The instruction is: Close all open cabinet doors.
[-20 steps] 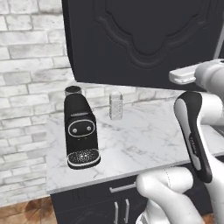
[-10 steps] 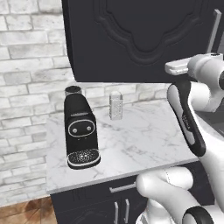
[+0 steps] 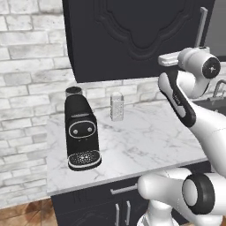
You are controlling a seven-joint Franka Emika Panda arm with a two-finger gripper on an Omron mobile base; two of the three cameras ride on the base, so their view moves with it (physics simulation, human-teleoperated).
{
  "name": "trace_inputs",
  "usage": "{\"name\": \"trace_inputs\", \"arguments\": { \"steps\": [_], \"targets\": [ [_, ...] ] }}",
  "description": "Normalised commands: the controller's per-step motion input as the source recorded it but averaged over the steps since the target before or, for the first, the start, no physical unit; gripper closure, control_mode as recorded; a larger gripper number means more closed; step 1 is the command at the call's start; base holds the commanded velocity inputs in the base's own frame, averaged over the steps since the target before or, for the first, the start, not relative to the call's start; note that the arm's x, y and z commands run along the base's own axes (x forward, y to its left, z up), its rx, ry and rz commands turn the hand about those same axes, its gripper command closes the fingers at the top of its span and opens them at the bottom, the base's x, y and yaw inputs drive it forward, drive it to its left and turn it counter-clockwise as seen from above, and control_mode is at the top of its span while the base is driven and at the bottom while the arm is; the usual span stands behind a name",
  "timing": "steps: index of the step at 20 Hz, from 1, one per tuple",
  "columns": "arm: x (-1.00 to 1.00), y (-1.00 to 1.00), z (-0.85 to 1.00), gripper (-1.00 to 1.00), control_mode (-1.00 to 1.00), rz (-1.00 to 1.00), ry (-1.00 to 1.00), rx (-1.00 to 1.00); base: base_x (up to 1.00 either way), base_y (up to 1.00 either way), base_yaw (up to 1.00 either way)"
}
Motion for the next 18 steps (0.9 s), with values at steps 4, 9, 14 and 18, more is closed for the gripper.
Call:
{"name": "trace_inputs", "arguments": {
  "steps": [4, 9, 14, 18],
  "targets": [
    [0.88, 0.0, 0.0, -1.0, -1.0, 0.0, 0.01, 0.0, 0.0, 0.0, 0.0],
    [0.71, 0.0, 0.0, -1.0, -1.0, 0.0, 0.03, 0.0, 0.0, 0.0, 0.0],
    [0.31, 0.0, 0.0, -1.0, -1.0, 0.0, 0.0, 0.0, 0.0, 0.0, 0.0],
    [-0.63, 0.17, -0.29, -1.0, -1.0, -0.03, -0.01, 0.0, 0.0, 0.0, 0.0]
  ]
}}
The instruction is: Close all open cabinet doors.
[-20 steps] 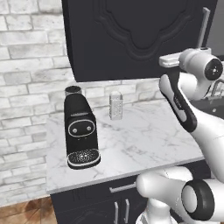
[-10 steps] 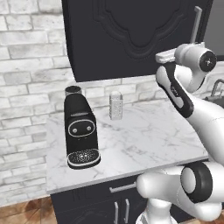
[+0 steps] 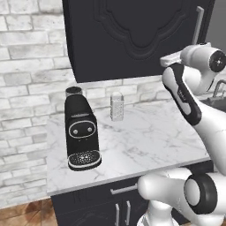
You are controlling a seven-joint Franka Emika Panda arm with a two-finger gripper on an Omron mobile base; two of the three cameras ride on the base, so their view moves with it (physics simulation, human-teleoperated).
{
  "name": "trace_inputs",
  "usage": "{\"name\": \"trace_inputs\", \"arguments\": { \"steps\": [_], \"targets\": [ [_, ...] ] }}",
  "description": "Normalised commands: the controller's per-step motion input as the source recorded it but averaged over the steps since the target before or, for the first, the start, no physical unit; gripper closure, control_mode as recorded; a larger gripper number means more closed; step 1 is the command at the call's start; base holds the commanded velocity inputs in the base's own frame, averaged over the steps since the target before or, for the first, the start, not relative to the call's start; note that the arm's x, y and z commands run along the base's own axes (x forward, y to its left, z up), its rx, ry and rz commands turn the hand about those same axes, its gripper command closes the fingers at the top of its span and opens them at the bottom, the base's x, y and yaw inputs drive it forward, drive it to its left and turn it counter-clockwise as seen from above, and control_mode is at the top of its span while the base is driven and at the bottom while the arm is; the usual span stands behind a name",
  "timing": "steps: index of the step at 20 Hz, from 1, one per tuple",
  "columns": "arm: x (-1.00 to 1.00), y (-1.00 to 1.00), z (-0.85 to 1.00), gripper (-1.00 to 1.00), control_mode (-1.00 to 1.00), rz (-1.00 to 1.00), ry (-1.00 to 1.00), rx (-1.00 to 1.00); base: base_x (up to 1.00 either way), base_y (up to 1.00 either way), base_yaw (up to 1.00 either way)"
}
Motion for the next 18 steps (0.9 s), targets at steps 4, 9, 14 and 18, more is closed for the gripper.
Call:
{"name": "trace_inputs", "arguments": {
  "steps": [4, 9, 14, 18],
  "targets": [
    [-1.0, 0.74, -0.52, -1.0, -1.0, -0.04, -0.23, -0.1, 0.0, 0.0, 0.0],
    [-1.0, 0.66, -0.13, -1.0, -1.0, -0.05, -0.19, -0.05, 0.0, 0.0, 0.0],
    [-1.0, 0.06, 0.16, -1.0, -1.0, -0.22, 0.06, 0.02, 0.0, 0.0, 0.0],
    [-1.0, 0.0, 0.14, -1.0, -1.0, -0.31, 0.32, 0.06, 0.0, 0.0, 0.0]
  ]
}}
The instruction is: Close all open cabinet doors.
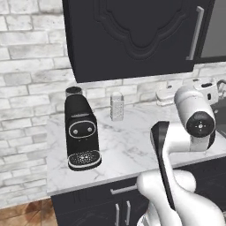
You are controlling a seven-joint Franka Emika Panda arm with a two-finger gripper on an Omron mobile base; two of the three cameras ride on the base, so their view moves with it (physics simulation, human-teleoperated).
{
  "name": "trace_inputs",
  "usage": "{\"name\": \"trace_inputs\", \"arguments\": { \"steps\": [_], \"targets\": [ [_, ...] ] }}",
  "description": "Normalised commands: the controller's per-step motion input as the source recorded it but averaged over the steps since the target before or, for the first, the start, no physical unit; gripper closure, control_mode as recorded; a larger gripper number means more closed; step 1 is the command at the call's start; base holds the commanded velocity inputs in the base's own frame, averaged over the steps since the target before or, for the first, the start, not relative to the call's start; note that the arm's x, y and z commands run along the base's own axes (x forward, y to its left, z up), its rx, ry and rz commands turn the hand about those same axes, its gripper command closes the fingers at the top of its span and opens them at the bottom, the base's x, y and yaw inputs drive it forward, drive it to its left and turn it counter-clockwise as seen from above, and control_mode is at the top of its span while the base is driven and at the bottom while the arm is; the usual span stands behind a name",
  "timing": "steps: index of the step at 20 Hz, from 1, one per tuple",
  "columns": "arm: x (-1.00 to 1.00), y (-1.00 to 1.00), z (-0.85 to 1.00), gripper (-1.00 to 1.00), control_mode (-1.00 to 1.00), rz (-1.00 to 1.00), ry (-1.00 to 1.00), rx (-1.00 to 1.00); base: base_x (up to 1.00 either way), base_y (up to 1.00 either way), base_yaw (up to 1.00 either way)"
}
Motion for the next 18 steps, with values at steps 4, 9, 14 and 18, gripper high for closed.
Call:
{"name": "trace_inputs", "arguments": {
  "steps": [4, 9, 14, 18],
  "targets": [
    [-0.98, 0.0, -0.3, -1.0, -1.0, -0.26, 0.34, 0.02, 0.0, 0.0, 0.0],
    [-0.55, 0.0, -0.68, -1.0, -1.0, -0.14, 0.4, 0.0, 0.0, 0.0, 0.0],
    [-0.21, -0.39, -0.28, -1.0, -1.0, 0.0, 0.49, 0.17, 0.0, 0.0, 0.0],
    [-0.03, -0.85, -0.07, -1.0, -1.0, 0.0, 0.48, 0.29, 0.0, 0.0, 0.0]
  ]
}}
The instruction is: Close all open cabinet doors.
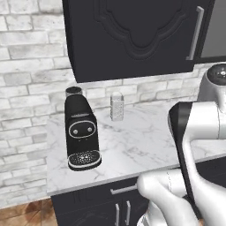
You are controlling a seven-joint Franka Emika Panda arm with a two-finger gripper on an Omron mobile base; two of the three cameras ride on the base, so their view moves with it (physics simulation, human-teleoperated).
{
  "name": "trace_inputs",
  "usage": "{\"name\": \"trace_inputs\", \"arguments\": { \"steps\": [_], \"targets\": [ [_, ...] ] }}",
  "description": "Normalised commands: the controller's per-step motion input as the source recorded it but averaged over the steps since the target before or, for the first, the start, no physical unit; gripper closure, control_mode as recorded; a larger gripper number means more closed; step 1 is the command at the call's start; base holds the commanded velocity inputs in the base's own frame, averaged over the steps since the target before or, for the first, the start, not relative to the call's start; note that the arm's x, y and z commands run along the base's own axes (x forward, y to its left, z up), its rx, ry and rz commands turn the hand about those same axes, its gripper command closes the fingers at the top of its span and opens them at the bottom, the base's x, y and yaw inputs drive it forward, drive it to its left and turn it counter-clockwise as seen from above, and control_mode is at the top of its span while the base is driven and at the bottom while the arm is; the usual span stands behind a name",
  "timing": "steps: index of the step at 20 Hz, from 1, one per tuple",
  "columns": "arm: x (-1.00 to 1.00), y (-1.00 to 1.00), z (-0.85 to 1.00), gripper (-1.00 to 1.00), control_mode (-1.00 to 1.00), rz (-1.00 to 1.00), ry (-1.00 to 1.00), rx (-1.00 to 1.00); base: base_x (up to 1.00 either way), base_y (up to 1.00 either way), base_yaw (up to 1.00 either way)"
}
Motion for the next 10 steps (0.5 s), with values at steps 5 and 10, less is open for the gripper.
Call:
{"name": "trace_inputs", "arguments": {
  "steps": [5, 10],
  "targets": [
    [0.0, -0.39, -0.01, -1.0, -1.0, 0.0, 0.15, 0.14, 0.0, 0.0, 0.0],
    [0.0, 0.0, -0.01, -1.0, -1.0, 0.0, -0.03, -0.01, 0.0, 0.0, 0.0]
  ]
}}
